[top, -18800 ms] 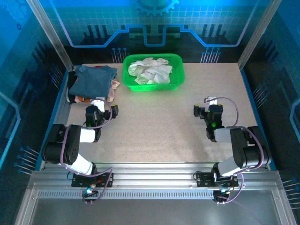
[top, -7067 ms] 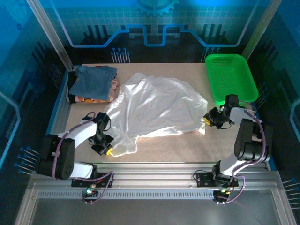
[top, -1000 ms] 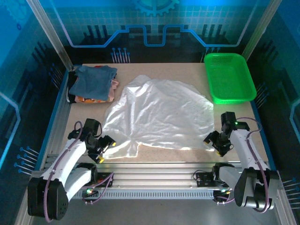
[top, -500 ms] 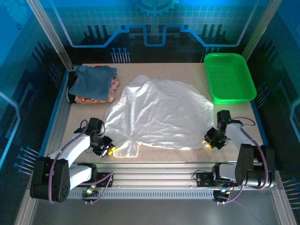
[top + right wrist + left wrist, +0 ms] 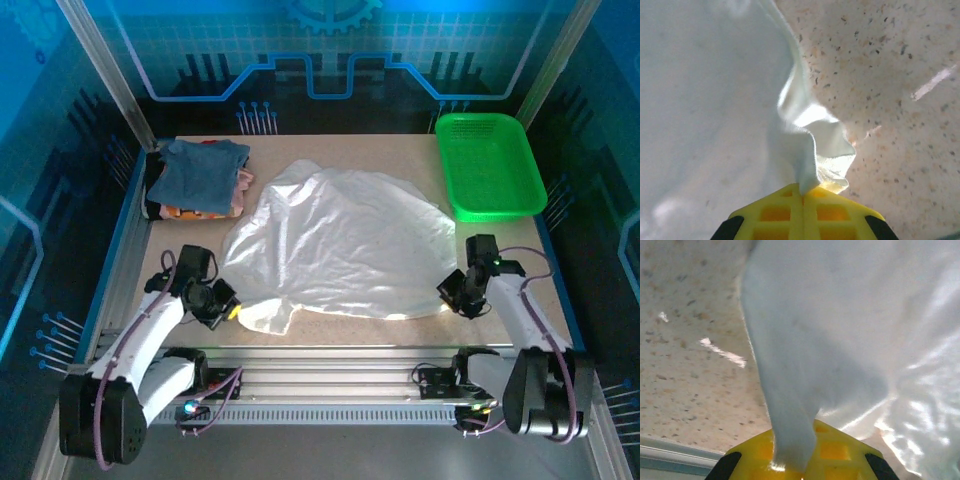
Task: Fold and stack the t-shirts
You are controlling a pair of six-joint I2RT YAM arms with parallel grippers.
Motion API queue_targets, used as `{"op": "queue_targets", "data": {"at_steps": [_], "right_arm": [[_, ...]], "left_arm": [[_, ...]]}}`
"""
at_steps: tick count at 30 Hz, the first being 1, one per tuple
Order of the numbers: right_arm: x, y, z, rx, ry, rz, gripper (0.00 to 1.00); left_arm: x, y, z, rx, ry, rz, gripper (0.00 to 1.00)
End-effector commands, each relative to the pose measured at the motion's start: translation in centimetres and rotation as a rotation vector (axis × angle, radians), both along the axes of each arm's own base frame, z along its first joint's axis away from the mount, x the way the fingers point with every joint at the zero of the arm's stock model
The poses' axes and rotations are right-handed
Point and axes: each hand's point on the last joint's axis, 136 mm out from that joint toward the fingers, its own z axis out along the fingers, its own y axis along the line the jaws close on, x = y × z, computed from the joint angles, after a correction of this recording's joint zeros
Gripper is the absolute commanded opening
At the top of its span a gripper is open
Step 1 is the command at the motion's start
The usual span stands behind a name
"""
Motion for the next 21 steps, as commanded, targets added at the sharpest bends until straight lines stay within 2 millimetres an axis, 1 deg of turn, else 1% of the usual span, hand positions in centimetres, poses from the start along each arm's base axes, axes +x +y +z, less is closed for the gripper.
{"op": "queue_targets", "data": {"at_steps": [1,5,10,16,21], "right_arm": [[-0.9,-0.1,2.1,-0.026,0.014,-0.006,0.0],[-0.2,-0.3,3.2,-0.04,-0.012,0.008,0.0],[1.2,-0.9,3.8,-0.078,-0.015,0.036,0.0],[2.6,-1.5,3.5,-0.092,-0.004,0.06,0.0],[3.8,-2.2,3.5,-0.121,0.0,0.083,0.0]], "left_arm": [[1.1,0.3,3.0,0.024,-0.057,-0.023,0.0],[3.3,0.1,5.4,0.027,-0.118,-0.047,0.0],[6.7,0.0,7.2,0.044,-0.163,-0.1,0.0],[10.6,0.1,8.1,0.103,-0.185,-0.21,0.0],[12.9,0.6,7.9,0.167,-0.175,-0.291,0.0]]}}
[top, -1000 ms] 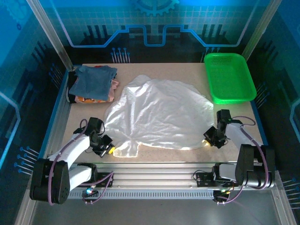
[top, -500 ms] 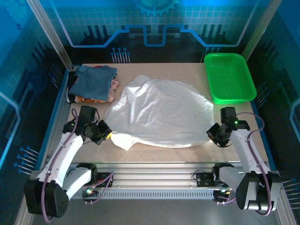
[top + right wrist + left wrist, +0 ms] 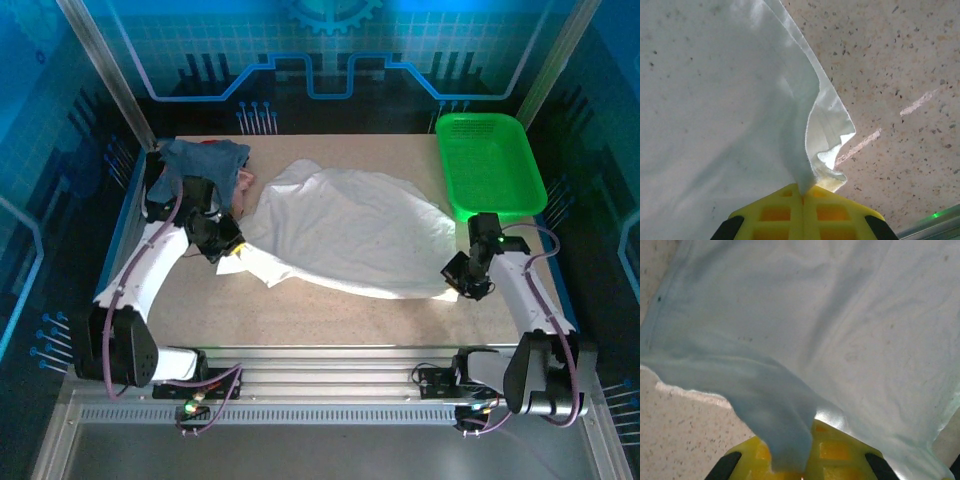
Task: Fold and stack the t-shirts
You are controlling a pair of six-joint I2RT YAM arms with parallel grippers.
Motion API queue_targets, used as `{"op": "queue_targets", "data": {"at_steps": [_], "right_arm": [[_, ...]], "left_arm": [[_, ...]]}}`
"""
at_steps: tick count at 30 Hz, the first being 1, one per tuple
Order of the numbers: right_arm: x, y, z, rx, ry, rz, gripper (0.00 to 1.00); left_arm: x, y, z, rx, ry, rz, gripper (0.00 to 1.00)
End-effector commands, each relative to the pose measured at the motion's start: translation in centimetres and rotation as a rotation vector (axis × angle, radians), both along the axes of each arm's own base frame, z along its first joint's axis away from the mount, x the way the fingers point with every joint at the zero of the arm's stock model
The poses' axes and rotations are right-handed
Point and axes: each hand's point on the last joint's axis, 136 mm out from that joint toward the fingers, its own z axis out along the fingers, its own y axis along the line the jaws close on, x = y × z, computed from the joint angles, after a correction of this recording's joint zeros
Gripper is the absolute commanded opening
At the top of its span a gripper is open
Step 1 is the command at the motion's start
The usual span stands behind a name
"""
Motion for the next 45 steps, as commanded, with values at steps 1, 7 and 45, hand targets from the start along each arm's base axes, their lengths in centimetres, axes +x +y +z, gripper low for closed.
{"op": "queue_targets", "data": {"at_steps": [1,7,45], "right_arm": [[1.2,-1.0,0.7,-0.04,-0.022,0.022,0.0],[2.0,-1.8,-0.2,-0.057,0.004,0.037,0.0],[14.0,-3.9,-2.4,-0.226,0.065,0.231,0.05]], "left_arm": [[1.2,0.9,0.2,0.079,-0.014,-0.08,0.0],[4.1,0.7,-0.2,0.087,-0.02,-0.122,0.0],[16.5,-2.6,-5.3,0.127,-0.025,-0.372,0.12]]}}
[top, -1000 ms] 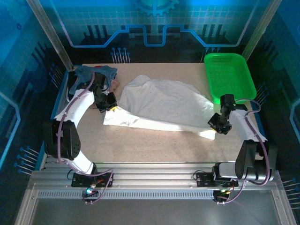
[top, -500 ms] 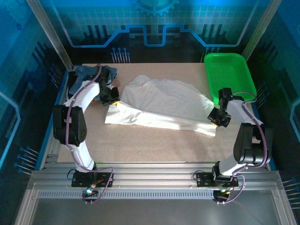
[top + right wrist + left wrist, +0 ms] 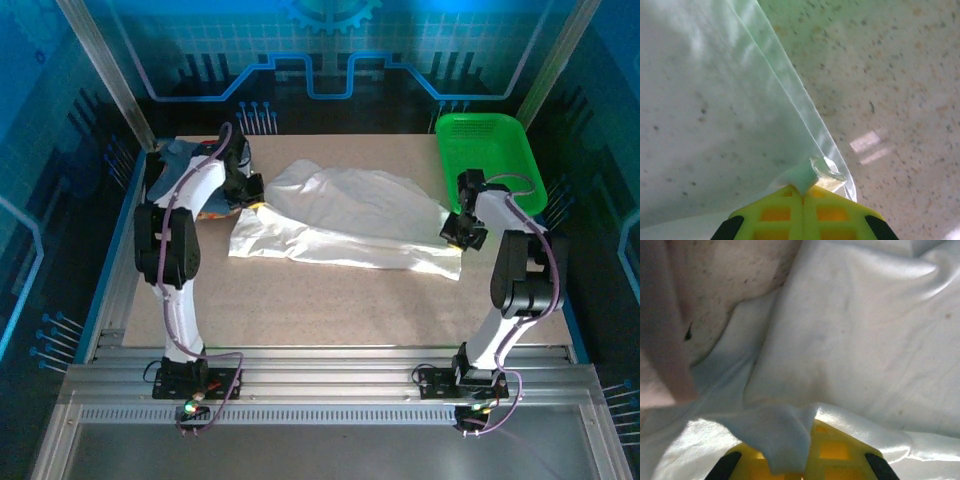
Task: Fold and stack the t-shirts
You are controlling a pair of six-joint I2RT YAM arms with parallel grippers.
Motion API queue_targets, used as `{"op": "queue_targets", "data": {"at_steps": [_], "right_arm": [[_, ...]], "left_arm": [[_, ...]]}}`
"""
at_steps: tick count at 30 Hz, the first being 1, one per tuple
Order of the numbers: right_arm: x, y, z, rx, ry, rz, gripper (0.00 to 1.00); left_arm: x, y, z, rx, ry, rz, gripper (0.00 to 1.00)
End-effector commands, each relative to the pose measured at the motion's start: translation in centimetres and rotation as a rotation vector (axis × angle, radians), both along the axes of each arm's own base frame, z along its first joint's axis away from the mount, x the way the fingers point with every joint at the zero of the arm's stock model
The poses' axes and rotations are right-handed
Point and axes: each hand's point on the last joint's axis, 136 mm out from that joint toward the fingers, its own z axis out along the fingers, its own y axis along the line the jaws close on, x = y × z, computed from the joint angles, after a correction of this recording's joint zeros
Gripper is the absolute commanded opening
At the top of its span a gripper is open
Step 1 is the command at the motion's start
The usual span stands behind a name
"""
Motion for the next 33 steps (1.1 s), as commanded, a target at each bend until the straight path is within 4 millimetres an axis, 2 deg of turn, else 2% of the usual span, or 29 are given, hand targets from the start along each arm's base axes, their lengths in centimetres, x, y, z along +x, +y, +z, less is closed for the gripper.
{"op": "queue_targets", "data": {"at_steps": [1,2,4,6,8,9,11,13,16,19,22,23,25,28,33], "right_arm": [[1.7,0.1,0.0,-0.023,-0.011,0.033,0.1],[2.3,0.2,0.2,-0.021,-0.026,0.038,0.12],[3.1,0.2,1.4,-0.025,-0.066,0.04,0.28],[3.2,0.4,3.2,-0.018,-0.114,0.06,0.42],[2.3,0.8,4.9,-0.001,-0.142,0.077,0.55],[1.4,1.0,5.7,0.01,-0.146,0.084,0.61],[-0.7,1.9,6.4,0.058,-0.143,0.097,0.63],[-3.0,3.0,6.6,0.12,-0.132,0.097,0.66],[-6.4,4.4,5.5,0.209,-0.113,0.067,0.67],[-7.8,5.0,3.5,0.272,-0.127,0.034,0.67],[-7.4,5.0,2.0,0.331,-0.143,0.005,0.65],[-7.6,4.8,0.9,0.339,-0.131,-0.001,0.65],[-7.3,4.4,-0.2,0.347,-0.12,-0.014,0.64],[-6.7,3.6,-1.6,0.345,-0.101,-0.037,0.62],[-5.9,3.0,-2.8,0.334,-0.077,-0.05,0.61]], "left_arm": [[0.9,-0.9,-0.4,-0.02,-0.006,-0.031,0.27],[1.2,-1.0,0.0,-0.035,-0.02,-0.018,0.46],[1.9,-1.4,1.8,-0.075,-0.067,0.008,0.59],[1.7,-1.8,5.1,-0.121,-0.132,0.037,0.72],[0.3,-1.8,7.6,-0.149,-0.172,0.061,0.93],[-0.8,-1.5,8.4,-0.15,-0.181,0.076,0.99],[-3.1,-1.0,9.0,-0.16,-0.17,0.097,0.99],[-5.6,-0.4,8.4,-0.171,-0.134,0.123,0.99],[-9.3,0.7,6.1,-0.163,-0.064,0.159,0.99],[-11.7,1.1,3.1,-0.206,-0.003,0.214,0.98],[-12.3,1.7,0.8,-0.208,0.027,0.245,0.94],[-12.0,1.7,0.3,-0.209,0.024,0.246,0.93],[-11.6,1.7,-0.8,-0.216,0.042,0.254,0.91],[-11.5,2.6,-3.3,-0.167,0.1,0.283,0.87],[-10.3,3.7,-5.0,-0.12,0.083,0.324,0.85]]}}
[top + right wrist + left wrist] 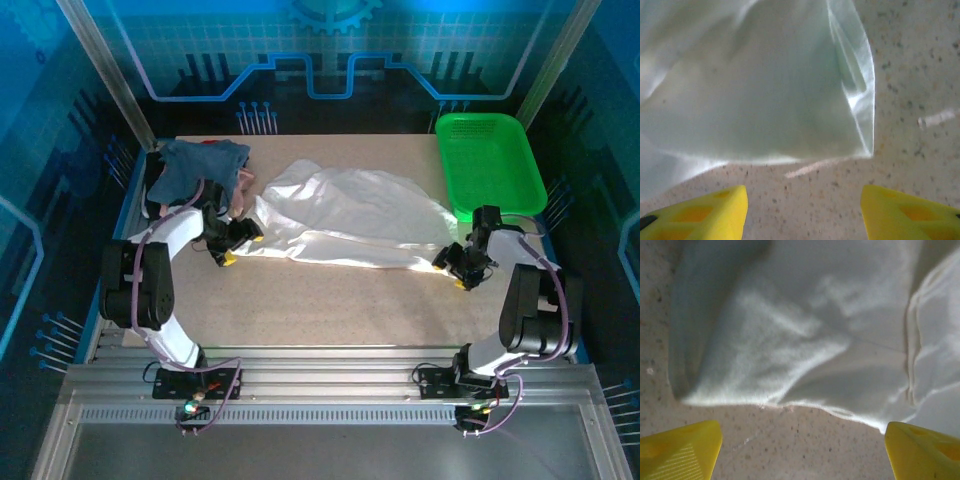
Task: Fold and stack the t-shirts
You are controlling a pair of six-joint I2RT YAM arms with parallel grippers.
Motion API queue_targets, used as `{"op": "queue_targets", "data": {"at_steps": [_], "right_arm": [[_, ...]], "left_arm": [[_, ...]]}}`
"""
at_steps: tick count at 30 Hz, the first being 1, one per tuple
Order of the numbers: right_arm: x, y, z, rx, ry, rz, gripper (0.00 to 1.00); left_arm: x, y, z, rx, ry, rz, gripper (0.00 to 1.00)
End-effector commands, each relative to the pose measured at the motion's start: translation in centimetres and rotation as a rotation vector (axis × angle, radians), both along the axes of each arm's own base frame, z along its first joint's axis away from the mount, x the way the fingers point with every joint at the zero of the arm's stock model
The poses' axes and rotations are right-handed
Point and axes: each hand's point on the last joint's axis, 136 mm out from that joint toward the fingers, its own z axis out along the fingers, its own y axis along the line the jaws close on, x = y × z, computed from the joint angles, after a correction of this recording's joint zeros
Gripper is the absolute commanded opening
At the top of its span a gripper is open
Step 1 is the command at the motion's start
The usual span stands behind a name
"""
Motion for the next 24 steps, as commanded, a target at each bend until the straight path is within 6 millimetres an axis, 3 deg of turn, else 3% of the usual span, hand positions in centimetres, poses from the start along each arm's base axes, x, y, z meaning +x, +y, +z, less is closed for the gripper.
{"op": "queue_targets", "data": {"at_steps": [1,4,6,12,14,19,24], "right_arm": [[1.4,-0.5,-0.3,0.008,-0.022,-0.012,0.6],[1.5,-0.9,-1.2,-0.014,-0.001,-0.028,0.58],[2.6,-1.6,-0.8,-0.035,-0.017,-0.042,0.53],[3.2,-3.8,-0.4,-0.152,0.026,-0.04,0.12],[3.0,-4.3,-0.3,-0.178,0.045,-0.027,0.04],[1.5,-5.0,0.1,-0.229,0.09,-0.016,0.0],[-0.9,-5.1,0.6,-0.254,0.128,-0.014,0.0]], "left_arm": [[1.7,1.1,-0.8,0.033,-0.029,0.051,0.84],[2.2,1.5,-2.0,0.055,-0.017,0.058,0.78],[2.3,2.0,-2.7,0.083,-0.003,0.058,0.73],[1.8,4.5,-4.7,0.239,0.052,0.017,0.2],[1.5,5.2,-5.0,0.279,0.072,0.01,0.03],[-0.2,6.0,-4.8,0.328,0.098,0.002,0.0],[-4.2,5.4,-4.6,0.286,0.143,0.029,0.0]]}}
